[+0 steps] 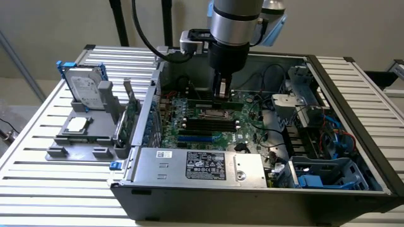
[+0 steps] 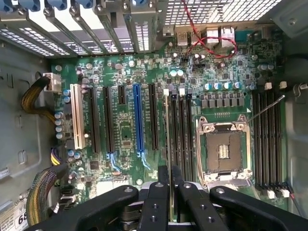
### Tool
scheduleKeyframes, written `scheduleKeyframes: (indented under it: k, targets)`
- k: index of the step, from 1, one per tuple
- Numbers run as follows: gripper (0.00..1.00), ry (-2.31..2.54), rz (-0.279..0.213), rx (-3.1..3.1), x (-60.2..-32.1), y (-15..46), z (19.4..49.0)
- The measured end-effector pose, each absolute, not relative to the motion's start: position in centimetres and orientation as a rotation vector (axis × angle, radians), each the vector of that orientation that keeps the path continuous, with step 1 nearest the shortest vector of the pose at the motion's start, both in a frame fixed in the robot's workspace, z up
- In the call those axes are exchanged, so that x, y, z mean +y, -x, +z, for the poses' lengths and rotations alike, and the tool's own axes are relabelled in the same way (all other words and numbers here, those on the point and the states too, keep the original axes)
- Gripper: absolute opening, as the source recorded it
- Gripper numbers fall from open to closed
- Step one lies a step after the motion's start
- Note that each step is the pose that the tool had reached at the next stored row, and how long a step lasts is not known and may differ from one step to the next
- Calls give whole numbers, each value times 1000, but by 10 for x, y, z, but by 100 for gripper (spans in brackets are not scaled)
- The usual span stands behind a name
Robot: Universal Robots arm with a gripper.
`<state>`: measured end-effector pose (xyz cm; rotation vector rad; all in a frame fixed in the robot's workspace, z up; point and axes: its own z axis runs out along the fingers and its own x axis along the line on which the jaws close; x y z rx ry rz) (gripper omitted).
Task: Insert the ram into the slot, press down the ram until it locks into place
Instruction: 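Insert the ram into the slot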
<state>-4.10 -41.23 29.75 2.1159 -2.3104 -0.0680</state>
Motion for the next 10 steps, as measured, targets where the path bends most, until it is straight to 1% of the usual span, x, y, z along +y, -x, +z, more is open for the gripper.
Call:
scheduleKeyframes:
  k: [10]
  targets:
    - [14,-2116,-68,-2310,-413,41,279]
